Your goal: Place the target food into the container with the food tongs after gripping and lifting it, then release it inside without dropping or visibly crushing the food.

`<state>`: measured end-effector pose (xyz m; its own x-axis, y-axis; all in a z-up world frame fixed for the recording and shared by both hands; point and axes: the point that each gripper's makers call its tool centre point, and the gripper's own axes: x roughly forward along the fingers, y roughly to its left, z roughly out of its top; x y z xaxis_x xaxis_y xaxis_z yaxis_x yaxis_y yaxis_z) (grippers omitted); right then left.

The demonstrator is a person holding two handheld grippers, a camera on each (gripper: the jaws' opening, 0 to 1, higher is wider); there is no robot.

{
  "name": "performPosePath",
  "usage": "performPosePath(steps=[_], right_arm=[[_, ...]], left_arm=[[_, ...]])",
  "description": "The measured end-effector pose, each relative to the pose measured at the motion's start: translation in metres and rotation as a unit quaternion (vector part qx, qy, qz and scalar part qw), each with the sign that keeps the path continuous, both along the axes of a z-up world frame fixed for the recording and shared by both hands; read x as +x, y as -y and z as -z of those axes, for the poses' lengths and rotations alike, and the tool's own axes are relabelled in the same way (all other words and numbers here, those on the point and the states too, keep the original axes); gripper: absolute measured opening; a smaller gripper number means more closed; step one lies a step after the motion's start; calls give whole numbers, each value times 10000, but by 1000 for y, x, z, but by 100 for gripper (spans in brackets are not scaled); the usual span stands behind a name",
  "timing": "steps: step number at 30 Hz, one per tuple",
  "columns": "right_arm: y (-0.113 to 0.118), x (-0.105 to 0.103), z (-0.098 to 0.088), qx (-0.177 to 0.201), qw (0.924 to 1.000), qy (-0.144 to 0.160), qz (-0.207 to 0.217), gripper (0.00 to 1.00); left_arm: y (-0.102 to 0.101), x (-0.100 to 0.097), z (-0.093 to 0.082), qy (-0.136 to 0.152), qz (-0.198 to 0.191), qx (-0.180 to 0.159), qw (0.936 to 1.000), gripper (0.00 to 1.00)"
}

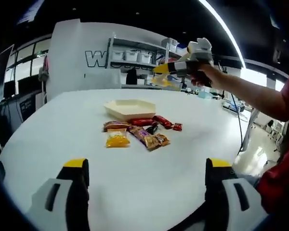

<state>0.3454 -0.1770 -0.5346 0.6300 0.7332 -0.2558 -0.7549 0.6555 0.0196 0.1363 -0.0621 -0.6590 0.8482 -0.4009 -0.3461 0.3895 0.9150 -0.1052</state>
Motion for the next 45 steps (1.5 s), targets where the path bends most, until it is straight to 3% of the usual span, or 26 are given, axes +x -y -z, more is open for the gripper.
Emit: performPosePath(steps=[9, 13, 30, 38, 45], right_arm=[[-4, 11, 0, 97, 9999, 20, 38, 21], [-3, 16, -4, 108, 9998, 163, 67, 23], [0, 14, -10, 139, 9996, 255, 26, 23], [8, 9, -9, 169, 9997, 178, 25, 23], [12, 5, 4, 144, 9999, 31, 22, 23]], left_arm=[[-6, 0, -5, 18, -99, -93, 9999, 97], [-8, 0, -5, 8, -134, -160, 9998, 97], [-4, -1, -5, -35, -124, -215, 9997, 97], [2, 0, -4, -63, -78, -144, 9998, 99], [8, -1, -3, -88, -6, -108, 9999, 99]])
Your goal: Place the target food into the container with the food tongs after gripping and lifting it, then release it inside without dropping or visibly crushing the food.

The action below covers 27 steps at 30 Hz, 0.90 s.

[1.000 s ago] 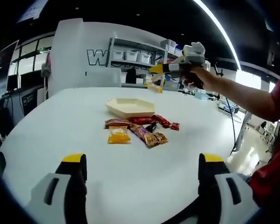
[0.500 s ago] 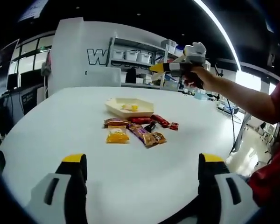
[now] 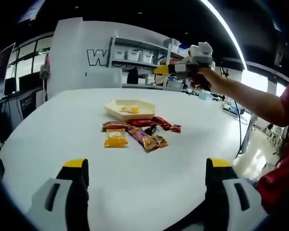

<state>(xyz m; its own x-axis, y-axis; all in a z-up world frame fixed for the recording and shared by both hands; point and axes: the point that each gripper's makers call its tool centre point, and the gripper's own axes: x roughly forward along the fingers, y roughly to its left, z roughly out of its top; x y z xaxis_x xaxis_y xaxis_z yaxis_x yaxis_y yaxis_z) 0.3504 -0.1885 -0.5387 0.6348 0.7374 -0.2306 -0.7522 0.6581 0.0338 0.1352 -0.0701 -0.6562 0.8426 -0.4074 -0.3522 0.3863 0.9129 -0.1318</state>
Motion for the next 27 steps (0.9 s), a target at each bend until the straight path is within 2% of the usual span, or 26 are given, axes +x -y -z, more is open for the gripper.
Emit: performPosePath(steps=[4, 14, 19, 27], right_arm=[[2, -4, 9, 58, 9998, -210, -17, 23], [7, -11, 19, 58, 9997, -222, 46, 24], [17, -18, 37, 73, 9991, -397, 117, 24], [29, -27, 53, 97, 9985, -506, 189, 24]], left_arm=[[4, -1, 1, -20, 60, 26, 10000, 98], [7, 1, -5, 45, 116, 5, 9999, 98], [8, -1, 0, -12, 153, 17, 9999, 97], [16, -2, 2, -18, 289, 56, 9996, 96]])
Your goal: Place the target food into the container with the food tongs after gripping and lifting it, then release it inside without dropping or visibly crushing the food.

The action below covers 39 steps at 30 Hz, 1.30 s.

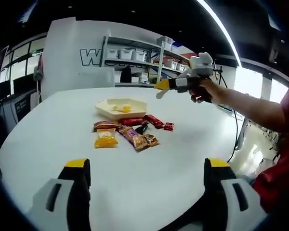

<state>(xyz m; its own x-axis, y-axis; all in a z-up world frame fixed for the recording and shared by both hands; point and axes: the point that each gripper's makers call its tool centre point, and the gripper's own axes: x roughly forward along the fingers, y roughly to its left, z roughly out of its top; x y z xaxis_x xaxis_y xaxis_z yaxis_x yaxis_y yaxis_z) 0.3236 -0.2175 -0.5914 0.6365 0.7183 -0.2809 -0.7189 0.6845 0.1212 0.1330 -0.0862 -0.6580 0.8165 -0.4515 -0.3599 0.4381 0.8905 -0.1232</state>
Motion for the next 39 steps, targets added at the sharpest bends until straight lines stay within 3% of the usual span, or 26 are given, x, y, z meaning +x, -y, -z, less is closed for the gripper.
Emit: performPosePath(steps=[9, 13, 24, 39], right_arm=[[8, -11, 16, 6, 9999, -121, 34, 24], [11, -19, 26, 28, 9998, -191, 63, 24], [22, -26, 49, -73, 9993, -364, 109, 25], [24, -34, 72, -483, 9982, -348, 82, 25]], left_arm=[[4, -1, 2, -26, 81, 53, 10000, 95], [8, -2, 1, -26, 118, -76, 9999, 95], [14, -2, 2, -35, 238, 53, 9997, 94], [13, -5, 7, -100, 223, 105, 9996, 95]])
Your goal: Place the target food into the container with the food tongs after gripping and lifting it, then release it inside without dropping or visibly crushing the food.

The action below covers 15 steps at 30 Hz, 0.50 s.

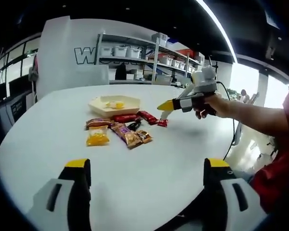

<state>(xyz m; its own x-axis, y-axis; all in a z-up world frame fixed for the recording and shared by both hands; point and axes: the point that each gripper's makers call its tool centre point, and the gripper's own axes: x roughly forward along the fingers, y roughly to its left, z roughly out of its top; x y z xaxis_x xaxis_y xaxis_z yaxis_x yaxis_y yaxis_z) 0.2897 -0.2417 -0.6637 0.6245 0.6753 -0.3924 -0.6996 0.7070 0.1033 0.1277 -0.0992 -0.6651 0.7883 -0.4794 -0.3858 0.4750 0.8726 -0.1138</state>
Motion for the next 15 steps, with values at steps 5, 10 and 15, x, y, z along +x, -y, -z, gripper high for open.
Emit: performPosePath(steps=[5, 10, 15], right_arm=[[-1, -1, 7, -178, 9998, 47, -18, 26], [-1, 0, 10, -282, 9995, 103, -53, 26], [-2, 1, 16, -299, 9995, -31, -25, 24]], left_arm=[[0, -1, 1, -22, -9, -12, 10000, 94], [1, -2, 4, -63, 15, 5, 10000, 94], [2, -2, 6, -78, 18, -3, 10000, 94]])
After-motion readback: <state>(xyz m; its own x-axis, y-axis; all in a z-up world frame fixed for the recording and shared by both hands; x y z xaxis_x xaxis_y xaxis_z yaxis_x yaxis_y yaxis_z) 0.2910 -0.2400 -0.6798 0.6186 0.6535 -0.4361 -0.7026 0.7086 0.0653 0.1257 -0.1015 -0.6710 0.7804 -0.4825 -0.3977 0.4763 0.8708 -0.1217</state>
